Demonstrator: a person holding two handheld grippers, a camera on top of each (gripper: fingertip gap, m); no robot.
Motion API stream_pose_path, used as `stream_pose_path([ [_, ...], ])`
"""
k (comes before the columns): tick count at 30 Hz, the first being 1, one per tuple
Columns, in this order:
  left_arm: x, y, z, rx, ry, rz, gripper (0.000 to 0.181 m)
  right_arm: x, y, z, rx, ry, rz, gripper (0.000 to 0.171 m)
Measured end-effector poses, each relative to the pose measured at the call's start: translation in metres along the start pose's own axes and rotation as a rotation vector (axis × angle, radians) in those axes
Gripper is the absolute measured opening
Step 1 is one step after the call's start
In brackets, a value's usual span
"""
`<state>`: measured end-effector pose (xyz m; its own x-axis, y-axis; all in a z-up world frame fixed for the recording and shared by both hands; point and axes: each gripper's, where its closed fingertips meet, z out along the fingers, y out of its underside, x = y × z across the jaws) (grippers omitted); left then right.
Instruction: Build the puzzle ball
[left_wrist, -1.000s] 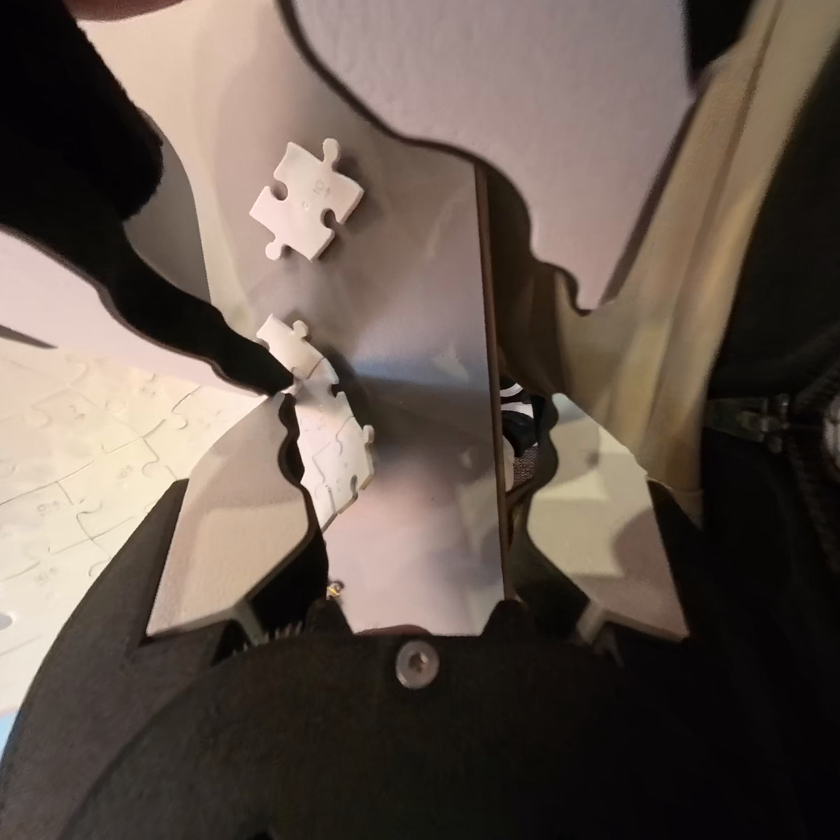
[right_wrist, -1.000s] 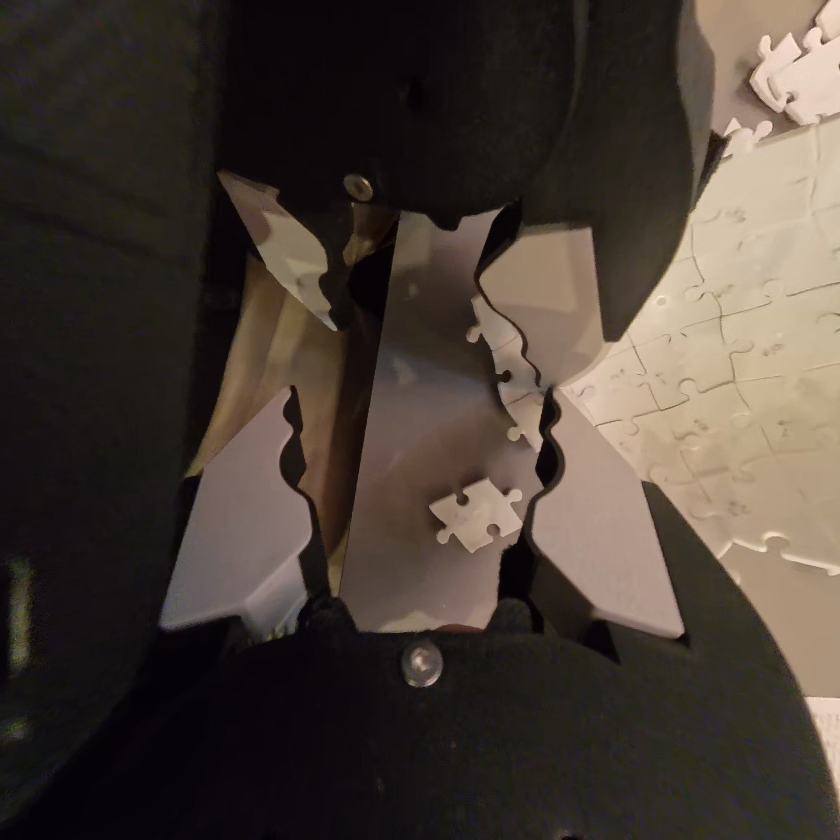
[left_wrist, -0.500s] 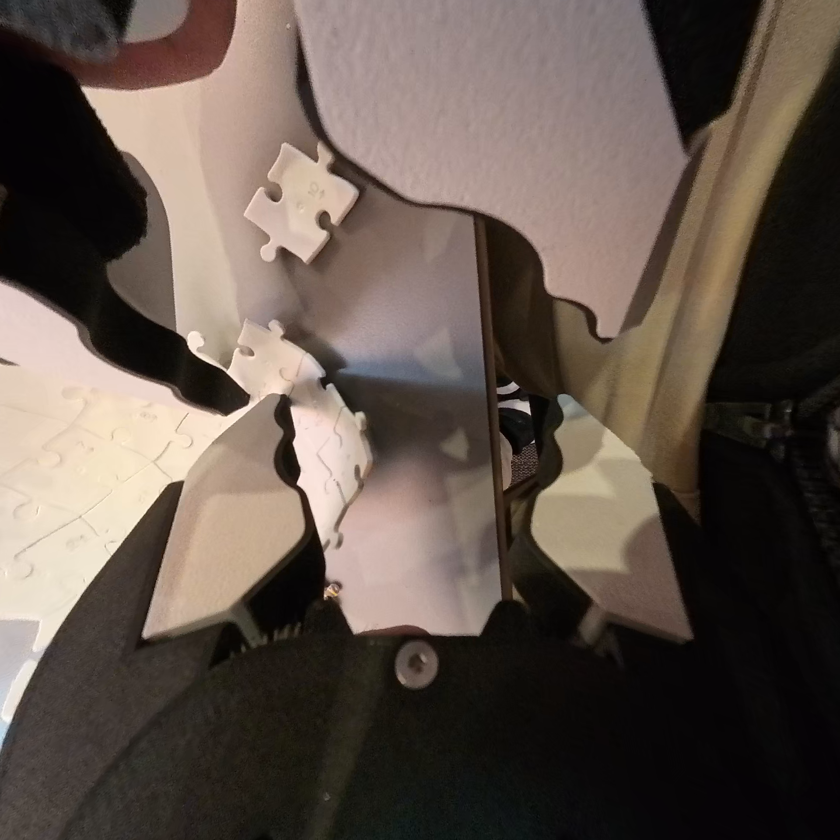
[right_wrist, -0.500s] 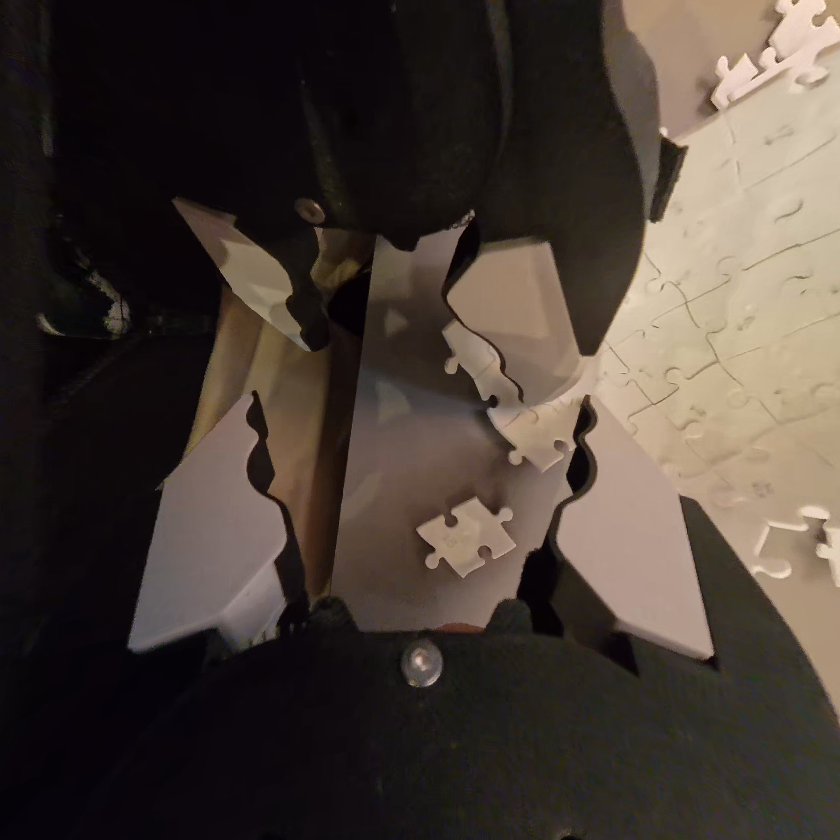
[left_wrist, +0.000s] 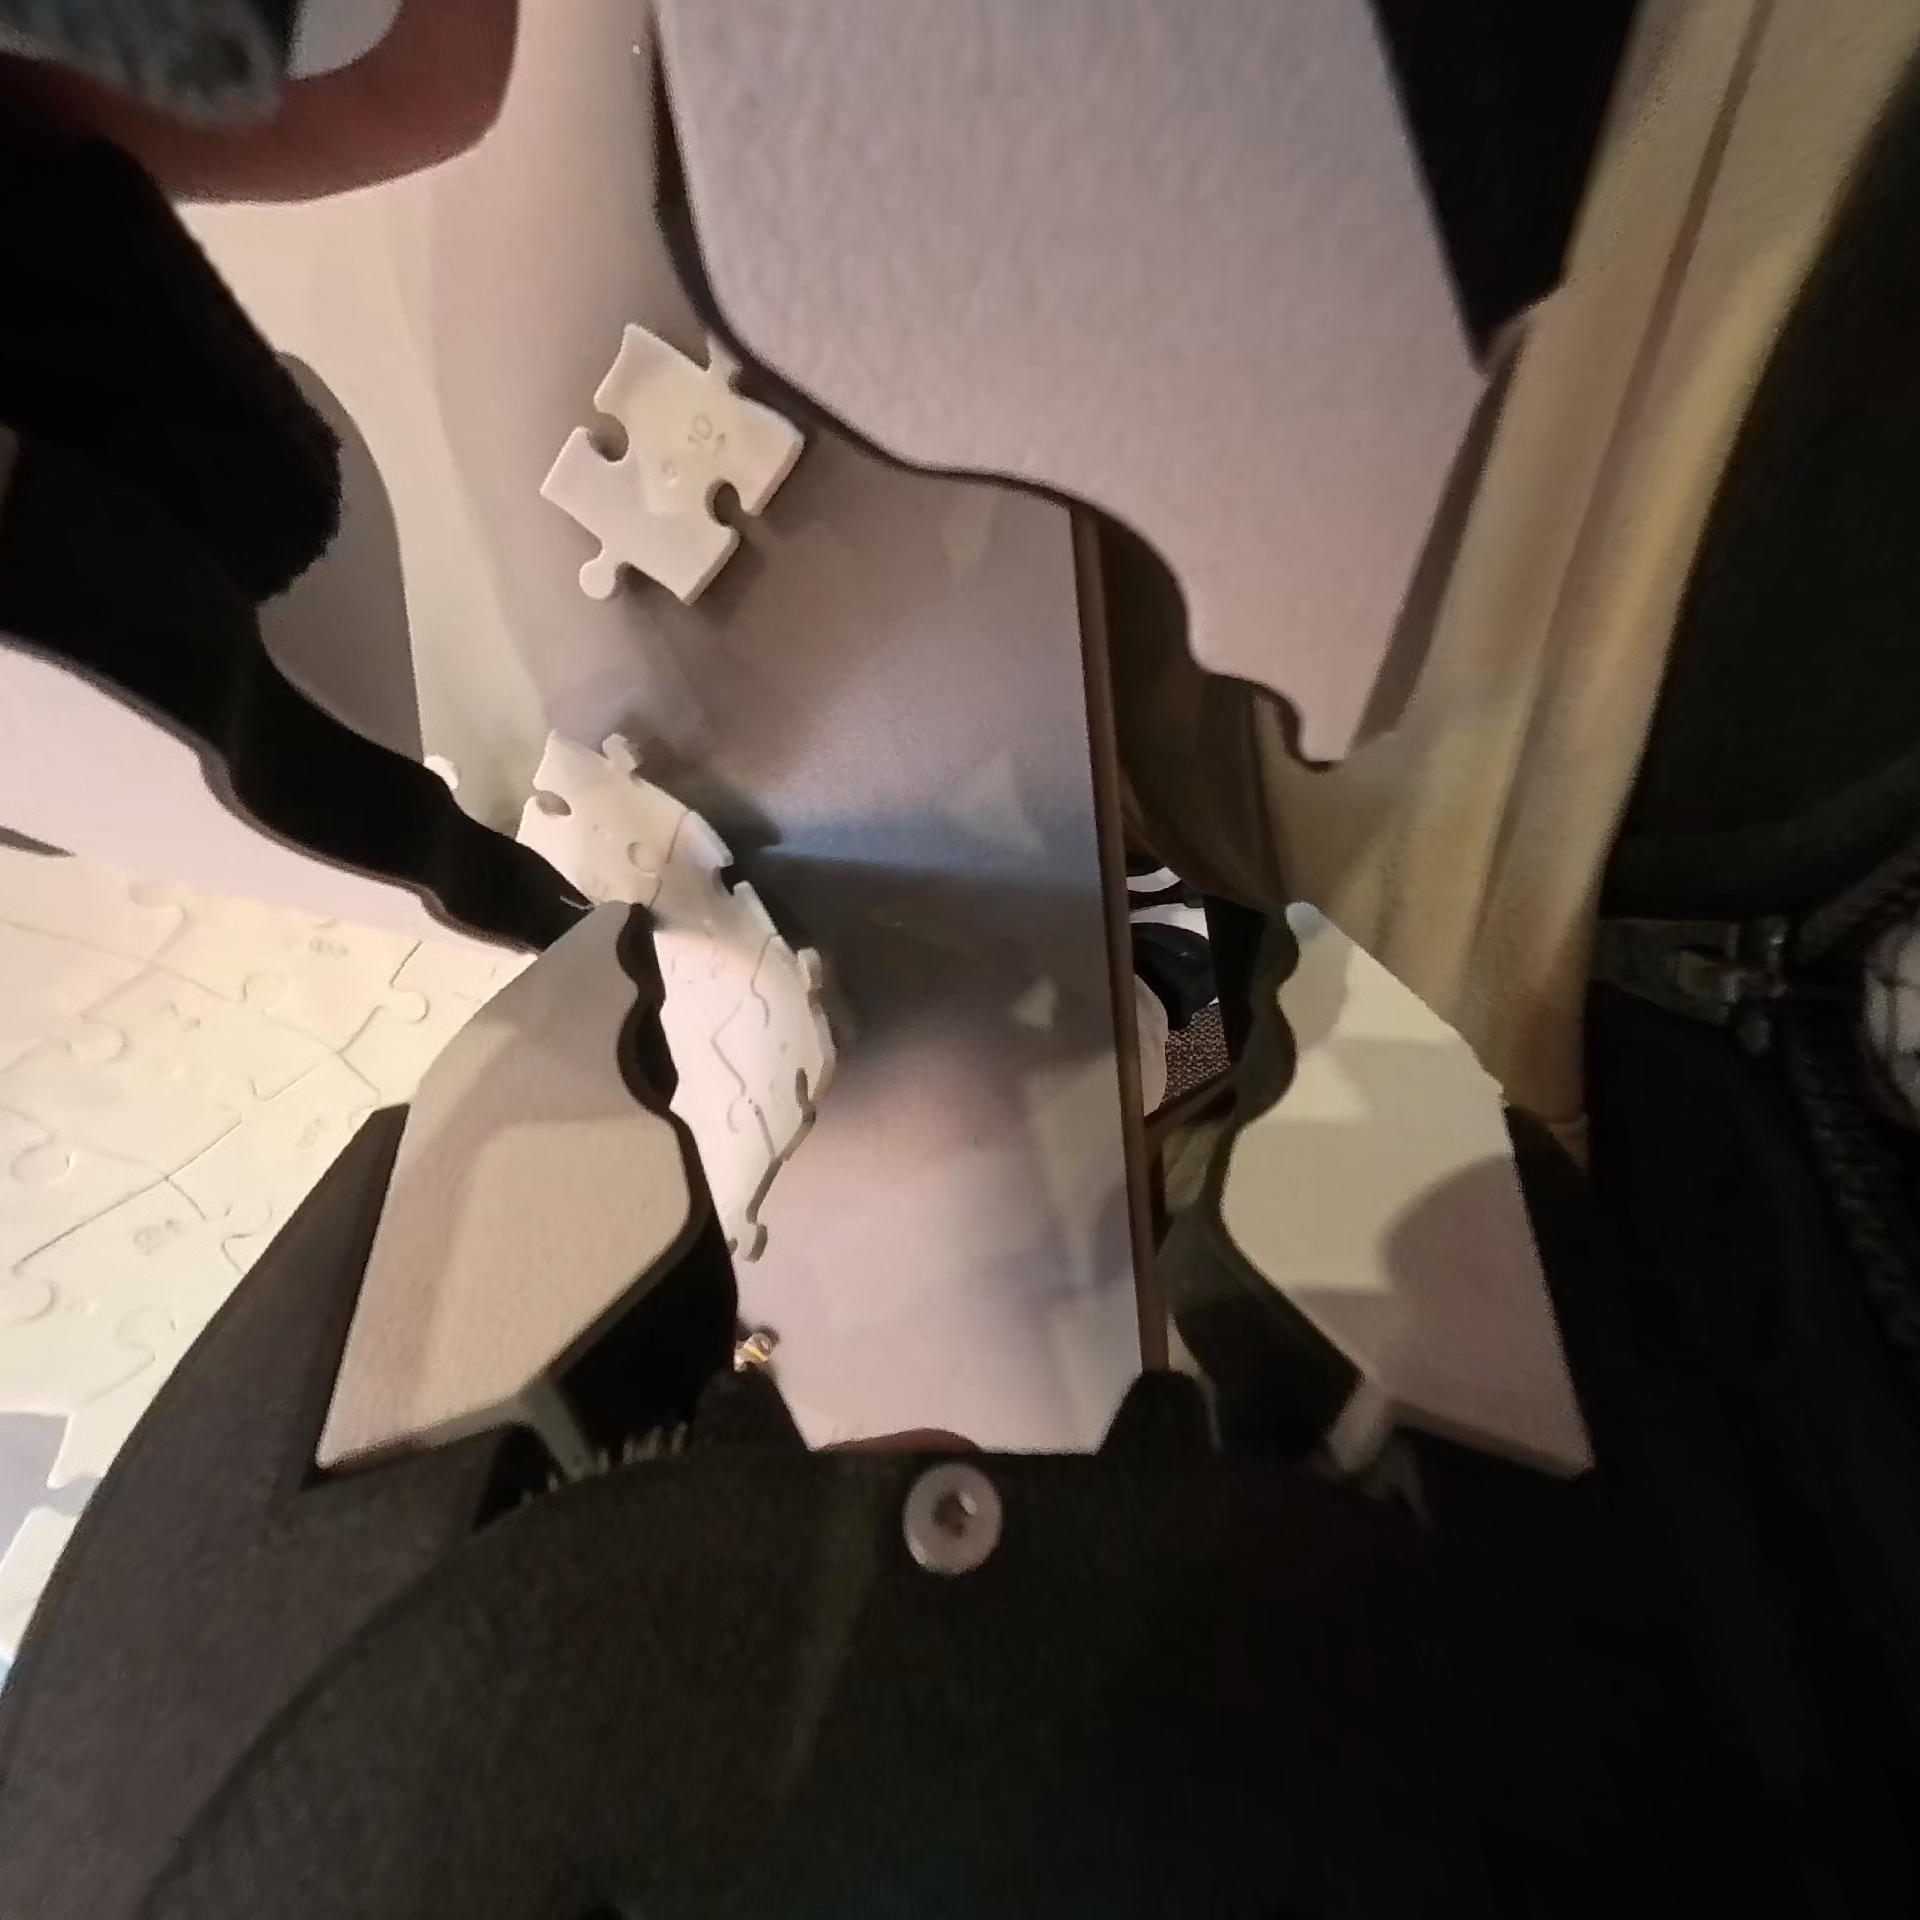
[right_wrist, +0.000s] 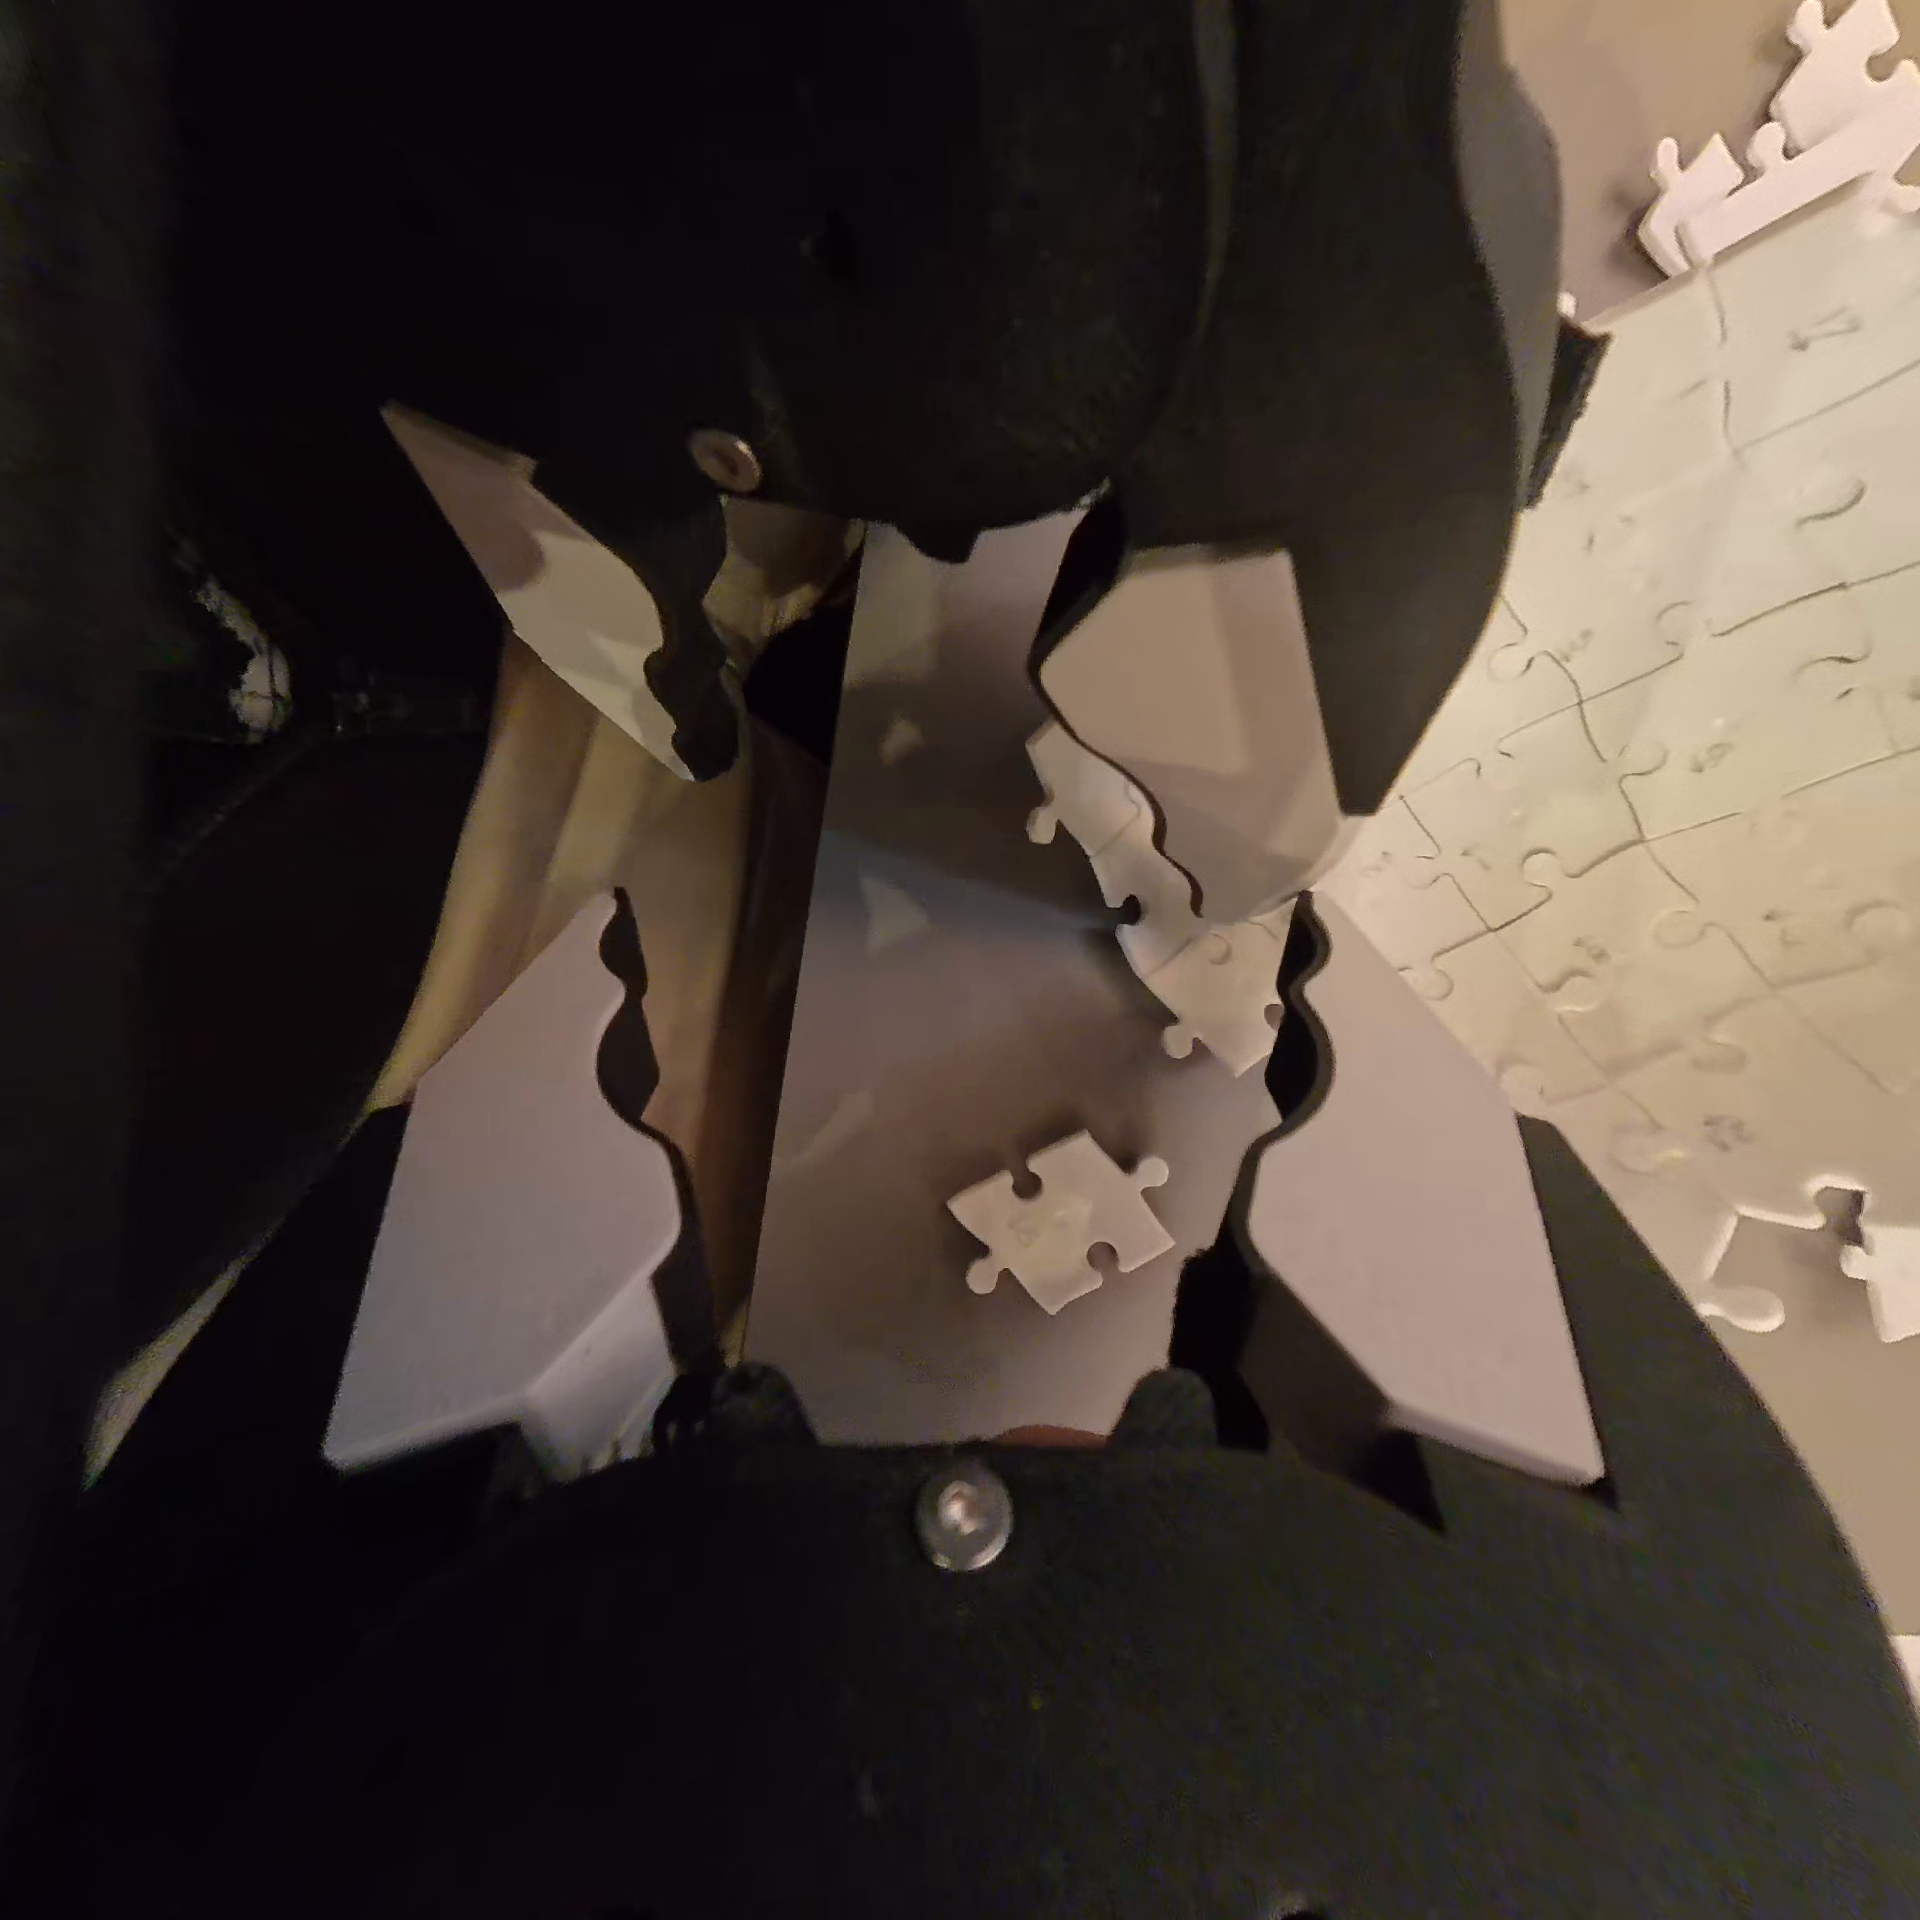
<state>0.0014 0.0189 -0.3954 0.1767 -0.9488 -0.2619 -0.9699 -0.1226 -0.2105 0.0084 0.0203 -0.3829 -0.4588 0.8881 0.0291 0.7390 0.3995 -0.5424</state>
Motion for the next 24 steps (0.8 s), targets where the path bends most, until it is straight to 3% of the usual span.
stream_pose_path([
  [7, 0.0004, 0.0001, 0.0001, -0.003, 0.005, -0.003, 0.108, 0.0030, -0.0033, -0.0028, 0.006, -0.031, 0.067, 0.115],
  [12, -0.0005, 0.0002, 0.0001, 0.004, 0.004, -0.005, 0.107, 0.0012, -0.0052, -0.0052, 0.020, -0.056, 0.094, 0.122],
  [24, -0.0009, 0.0000, 0.0007, 0.003, 0.004, -0.001, 0.108, 0.0022, 0.0000, -0.0015, -0.065, -0.043, 0.017, 0.122],
])
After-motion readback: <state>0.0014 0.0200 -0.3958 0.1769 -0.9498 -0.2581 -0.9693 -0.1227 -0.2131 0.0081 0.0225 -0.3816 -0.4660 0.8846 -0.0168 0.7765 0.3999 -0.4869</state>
